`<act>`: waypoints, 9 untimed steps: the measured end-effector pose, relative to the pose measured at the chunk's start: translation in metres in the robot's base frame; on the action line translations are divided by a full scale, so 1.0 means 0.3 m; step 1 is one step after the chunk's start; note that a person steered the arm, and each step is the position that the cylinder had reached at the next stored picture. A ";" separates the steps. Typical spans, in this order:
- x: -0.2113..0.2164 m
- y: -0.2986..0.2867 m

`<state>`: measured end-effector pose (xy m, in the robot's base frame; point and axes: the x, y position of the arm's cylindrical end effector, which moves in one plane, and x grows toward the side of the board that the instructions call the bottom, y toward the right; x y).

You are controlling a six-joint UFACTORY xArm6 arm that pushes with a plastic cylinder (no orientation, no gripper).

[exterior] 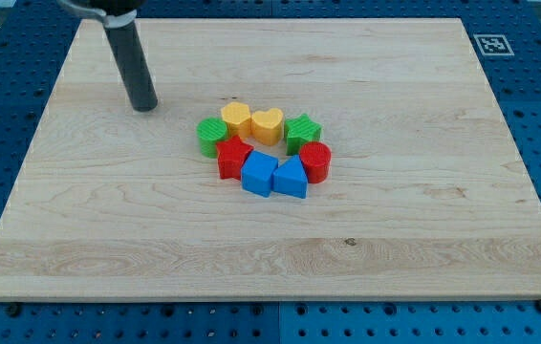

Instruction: Separate the blue blocks from group of blocks

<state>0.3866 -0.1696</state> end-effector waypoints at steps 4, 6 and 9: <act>0.367 0.047; 0.328 0.443; 0.362 0.646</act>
<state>0.4952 0.0241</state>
